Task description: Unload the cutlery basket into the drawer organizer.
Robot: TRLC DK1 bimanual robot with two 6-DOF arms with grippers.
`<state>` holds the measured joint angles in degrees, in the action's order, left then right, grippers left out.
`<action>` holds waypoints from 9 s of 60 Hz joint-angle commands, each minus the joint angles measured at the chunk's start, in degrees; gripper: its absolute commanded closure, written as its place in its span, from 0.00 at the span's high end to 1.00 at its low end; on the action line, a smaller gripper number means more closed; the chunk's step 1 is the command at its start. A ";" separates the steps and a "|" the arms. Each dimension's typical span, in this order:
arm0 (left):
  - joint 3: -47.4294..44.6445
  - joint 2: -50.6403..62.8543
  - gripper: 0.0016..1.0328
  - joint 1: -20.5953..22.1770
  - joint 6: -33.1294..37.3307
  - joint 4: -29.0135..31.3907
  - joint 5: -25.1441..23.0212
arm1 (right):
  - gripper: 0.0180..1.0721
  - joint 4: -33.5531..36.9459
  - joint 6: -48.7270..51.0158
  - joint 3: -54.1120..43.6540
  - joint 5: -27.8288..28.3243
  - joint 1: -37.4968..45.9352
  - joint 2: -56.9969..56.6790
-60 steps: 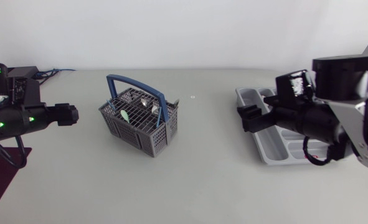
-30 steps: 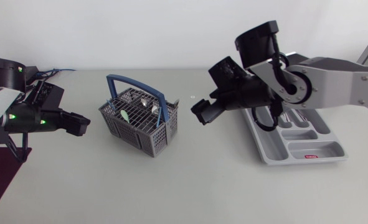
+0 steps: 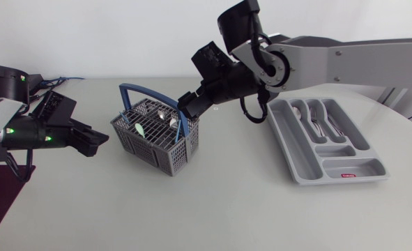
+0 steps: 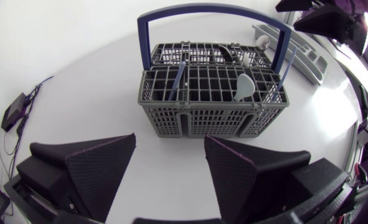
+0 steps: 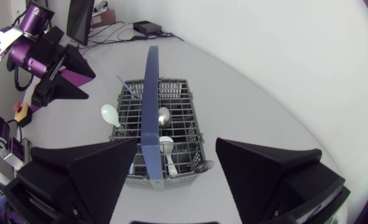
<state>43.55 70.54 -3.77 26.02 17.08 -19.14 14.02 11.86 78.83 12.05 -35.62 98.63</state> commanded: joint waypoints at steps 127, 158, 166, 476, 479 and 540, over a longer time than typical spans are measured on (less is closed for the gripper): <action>13.49 28.86 0.84 7.73 -2.99 -13.57 -4.42 | 0.14 14.10 18.99 -21.52 16.51 18.13 -23.83; 12.88 29.30 0.84 12.82 -2.29 -13.39 -3.45 | 0.14 -4.27 13.54 -25.83 11.24 14.87 -5.64; 9.80 25.52 0.84 13.88 -1.15 -13.30 -3.45 | 0.14 -5.41 12.75 -24.07 10.71 14.87 -4.50; -7.34 -6.30 0.93 17.74 5.97 -4.42 -8.29 | 0.07 28.17 4.93 -5.79 4.21 38.34 -17.68; -7.16 -6.30 0.93 17.83 6.06 -4.42 -8.29 | 0.07 28.17 5.37 -5.70 4.12 39.22 -15.57; -6.02 -6.65 0.93 18.27 6.76 -3.90 -8.11 | 0.80 13.49 -0.08 -0.43 -0.98 38.60 6.84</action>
<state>37.21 64.86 14.06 31.59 12.62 -26.79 28.47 13.06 78.76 11.70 3.62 107.46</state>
